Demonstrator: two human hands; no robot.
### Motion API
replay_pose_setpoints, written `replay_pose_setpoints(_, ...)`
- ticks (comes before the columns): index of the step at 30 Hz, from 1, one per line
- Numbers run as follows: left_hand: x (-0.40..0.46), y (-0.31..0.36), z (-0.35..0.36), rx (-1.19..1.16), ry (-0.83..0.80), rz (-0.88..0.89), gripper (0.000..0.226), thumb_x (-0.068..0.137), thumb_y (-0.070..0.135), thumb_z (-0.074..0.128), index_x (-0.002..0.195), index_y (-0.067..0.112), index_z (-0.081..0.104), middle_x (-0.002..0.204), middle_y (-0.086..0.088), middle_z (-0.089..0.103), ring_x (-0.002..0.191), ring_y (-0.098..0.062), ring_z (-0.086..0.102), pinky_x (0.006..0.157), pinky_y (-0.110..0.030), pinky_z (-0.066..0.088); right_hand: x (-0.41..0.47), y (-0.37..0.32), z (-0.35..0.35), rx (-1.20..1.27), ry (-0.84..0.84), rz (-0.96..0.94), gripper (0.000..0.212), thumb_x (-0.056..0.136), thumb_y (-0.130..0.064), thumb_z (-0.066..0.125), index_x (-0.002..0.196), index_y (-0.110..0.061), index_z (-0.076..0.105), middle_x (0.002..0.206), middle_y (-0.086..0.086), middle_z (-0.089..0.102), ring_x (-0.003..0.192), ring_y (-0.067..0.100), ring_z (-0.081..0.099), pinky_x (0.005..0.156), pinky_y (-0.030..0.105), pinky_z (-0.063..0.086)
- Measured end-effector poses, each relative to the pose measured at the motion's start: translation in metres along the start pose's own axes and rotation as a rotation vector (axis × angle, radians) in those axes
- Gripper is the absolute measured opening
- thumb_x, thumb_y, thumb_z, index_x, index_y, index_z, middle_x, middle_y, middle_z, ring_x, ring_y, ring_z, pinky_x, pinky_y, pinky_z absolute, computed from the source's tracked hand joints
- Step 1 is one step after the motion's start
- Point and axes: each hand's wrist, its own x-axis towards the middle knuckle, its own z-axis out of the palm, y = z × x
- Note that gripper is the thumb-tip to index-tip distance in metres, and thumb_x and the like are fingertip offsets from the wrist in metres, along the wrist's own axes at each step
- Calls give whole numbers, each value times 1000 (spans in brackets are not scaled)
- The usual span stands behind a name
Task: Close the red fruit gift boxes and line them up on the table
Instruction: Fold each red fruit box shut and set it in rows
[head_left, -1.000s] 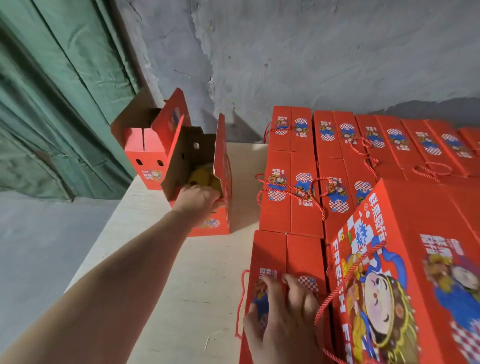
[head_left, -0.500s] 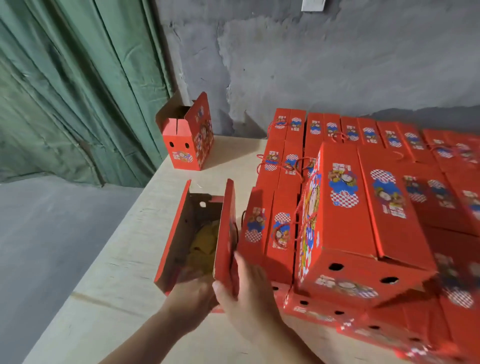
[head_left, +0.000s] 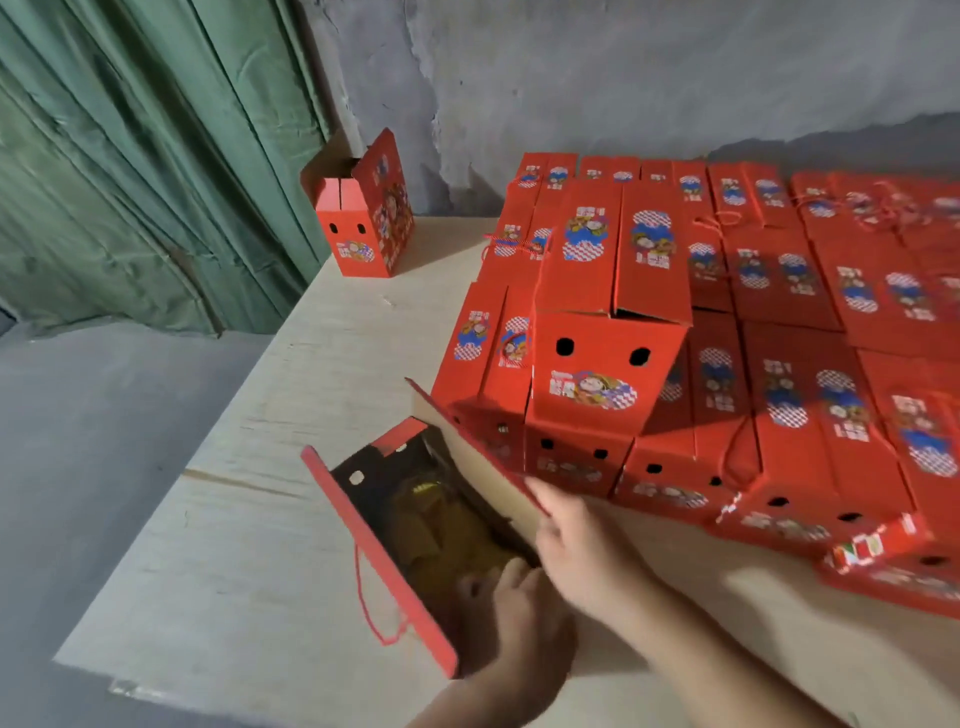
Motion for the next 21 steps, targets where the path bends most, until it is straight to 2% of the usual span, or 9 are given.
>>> replay_pose_setpoints(3, -38, 82, 32, 136, -190, 42, 97, 67, 66, 45, 155, 29, 25, 134, -5, 36, 126, -32, 30, 106, -49, 27, -10, 38, -49, 40, -36, 1, 54, 100, -7, 46, 145, -36, 56, 141, -17, 58, 123, 2, 56, 99, 7, 38)
replay_pose_setpoints(6, -70, 161, 49, -59, -539, 69, 106, 85, 55, 57, 160, 32, -13, 167, -6, -13, 153, -35, -14, 123, -53, 4, -13, 73, -92, 47, -177, 54, 54, 101, -2, 48, 136, -40, 63, 133, -18, 63, 123, 8, 60, 95, 9, 40)
replay_pose_setpoints(8, -79, 194, 40, -111, -642, 203, 86, 95, 36, 62, 162, 27, 8, 168, -5, 12, 155, -30, 8, 124, -48, 16, -15, 88, -117, 4, -256, 70, 55, 103, -6, 50, 129, -53, 63, 135, -20, 62, 125, 14, 60, 106, 25, 43)
replay_pose_setpoints(10, -89, 203, 19, -335, -658, 434, 46, 98, 22, 56, 144, 25, 48, 141, 1, 54, 134, -17, 48, 114, -36, 38, -18, 98, -138, -15, -303, 87, 60, 104, -10, 52, 119, -67, 59, 135, -21, 61, 126, 9, 56, 109, 30, 40)
replay_pose_setpoints(12, -87, 188, -20, -630, -535, 548, 29, 101, 17, 54, 126, 28, 64, 123, 9, 70, 118, -12, 64, 105, -31, 50, -21, 107, -147, -9, -297, 64, 63, 103, -6, 52, 117, -68, 59, 135, -20, 61, 130, 7, 53, 114, 30, 36)
replay_pose_setpoints(14, -73, 149, -61, -741, -191, 578, 21, 105, 23, 56, 121, 25, 69, 118, 5, 74, 110, -15, 69, 96, -28, 53, -23, 115, -141, 20, -254, 19, 57, 102, -1, 51, 127, -52, 60, 138, -13, 60, 133, 9, 51, 120, 31, 30)
replay_pose_setpoints(17, -39, 61, -106, -849, 373, 349, 21, 99, 21, 54, 106, 27, 74, 104, 4, 74, 96, -14, 66, 90, -38, 45, -48, 119, -113, -38, 254, -107, 47, 95, -5, 65, 138, -23, 61, 131, -5, 40, 127, 15, 43, 112, 16, 25)
replay_pose_setpoints(19, -18, 14, -110, -830, 390, 117, 28, 93, 38, 47, 104, 37, 74, 112, 7, 73, 104, -19, 63, 94, -45, 42, -80, 120, -91, -35, 682, -119, 33, 90, -14, 72, 121, -13, 63, 116, 0, 43, 108, 18, 46, 98, 26, 39)
replay_pose_setpoints(21, -9, -14, -97, -679, 177, 107, 51, 93, 64, 36, 116, 38, 73, 129, 9, 69, 125, -19, 58, 108, -49, 39, -109, 117, -71, 153, 709, -93, 15, 92, -31, 63, 105, -23, 61, 98, -3, 56, 91, 17, 55, 80, 28, 44)
